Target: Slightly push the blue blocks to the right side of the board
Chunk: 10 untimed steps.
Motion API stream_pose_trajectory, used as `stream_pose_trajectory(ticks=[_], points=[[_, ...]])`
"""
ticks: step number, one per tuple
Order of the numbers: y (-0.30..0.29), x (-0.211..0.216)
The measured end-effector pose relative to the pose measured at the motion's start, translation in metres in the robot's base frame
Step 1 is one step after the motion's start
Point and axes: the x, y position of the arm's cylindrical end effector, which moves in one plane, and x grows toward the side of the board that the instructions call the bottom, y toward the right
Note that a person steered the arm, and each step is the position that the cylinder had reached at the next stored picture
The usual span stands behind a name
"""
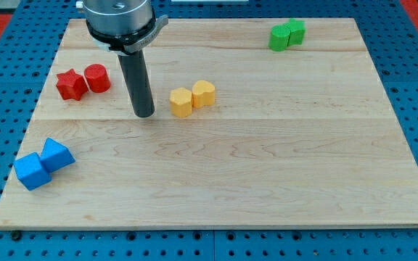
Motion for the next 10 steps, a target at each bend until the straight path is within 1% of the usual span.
stream_pose_trajectory(ticks=[1,2,4,5,6,7,8,9,10], points=[[0.023,0.011],[0.021,0.037],[0.022,0.044],[0.022,0.071],[0.016,0.158],[-0.002,0.187],[-0.099,0.188],[-0.196,0.17],[-0.189,0.145]])
